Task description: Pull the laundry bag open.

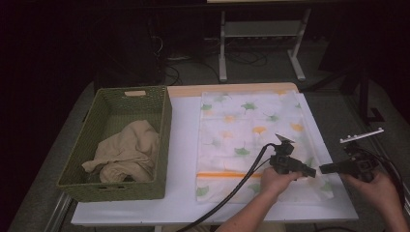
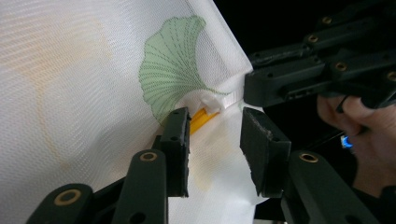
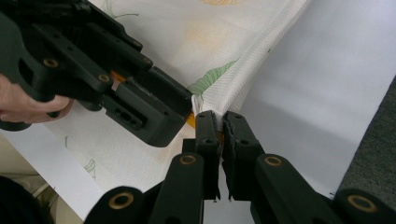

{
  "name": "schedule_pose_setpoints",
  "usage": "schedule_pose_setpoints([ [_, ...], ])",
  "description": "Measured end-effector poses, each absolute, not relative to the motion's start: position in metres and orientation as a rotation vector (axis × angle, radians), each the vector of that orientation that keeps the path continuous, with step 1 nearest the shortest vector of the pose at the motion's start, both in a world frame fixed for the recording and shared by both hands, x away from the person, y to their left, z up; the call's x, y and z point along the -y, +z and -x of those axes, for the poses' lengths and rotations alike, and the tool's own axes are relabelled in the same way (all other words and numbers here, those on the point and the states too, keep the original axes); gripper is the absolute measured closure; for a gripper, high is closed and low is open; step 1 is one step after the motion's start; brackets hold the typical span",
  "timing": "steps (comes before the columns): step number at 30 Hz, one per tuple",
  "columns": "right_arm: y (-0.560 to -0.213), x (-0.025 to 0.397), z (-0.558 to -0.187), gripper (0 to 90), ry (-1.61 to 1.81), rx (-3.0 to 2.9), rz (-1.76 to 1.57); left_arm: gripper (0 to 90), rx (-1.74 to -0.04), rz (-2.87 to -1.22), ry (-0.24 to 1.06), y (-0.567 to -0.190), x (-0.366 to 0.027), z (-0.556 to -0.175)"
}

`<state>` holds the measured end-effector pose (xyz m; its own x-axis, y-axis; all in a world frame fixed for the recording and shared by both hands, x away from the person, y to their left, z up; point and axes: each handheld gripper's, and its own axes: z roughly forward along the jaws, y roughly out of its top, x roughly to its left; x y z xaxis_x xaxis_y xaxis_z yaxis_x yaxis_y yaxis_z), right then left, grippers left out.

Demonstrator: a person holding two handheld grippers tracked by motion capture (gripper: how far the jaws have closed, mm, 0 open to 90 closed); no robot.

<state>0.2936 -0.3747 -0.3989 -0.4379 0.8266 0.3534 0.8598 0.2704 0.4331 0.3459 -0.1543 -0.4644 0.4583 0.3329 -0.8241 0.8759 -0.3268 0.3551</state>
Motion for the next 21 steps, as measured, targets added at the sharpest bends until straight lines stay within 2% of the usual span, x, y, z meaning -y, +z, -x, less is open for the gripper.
schedule_pose_setpoints([
  [5,-0.3942,0.3730,-0.2916,84.9,-0.933,2.493,1.603,63.7,-1.029,-1.850,-0.829,-0.4643,0.1543,-0.3463],
  [9,-0.3966,0.3748,-0.2918,84.8,-0.944,2.481,1.594,72.7,-1.039,-1.883,-0.798,-0.4656,0.1551,-0.3453],
  [16,-0.3974,0.3746,-0.2918,84.7,-0.942,2.476,1.598,83.4,-1.028,-1.879,-0.774,-0.4667,0.1579,-0.3427],
  [18,-0.3987,0.3756,-0.2920,84.7,-0.938,2.471,1.596,89.3,-1.005,-1.872,-0.756,-0.4634,0.1585,-0.3413],
  [21,-0.4004,0.3768,-0.2924,84.6,-0.941,2.459,1.594,88.0,-0.999,-1.872,-0.759,-0.4632,0.1596,-0.3415],
])
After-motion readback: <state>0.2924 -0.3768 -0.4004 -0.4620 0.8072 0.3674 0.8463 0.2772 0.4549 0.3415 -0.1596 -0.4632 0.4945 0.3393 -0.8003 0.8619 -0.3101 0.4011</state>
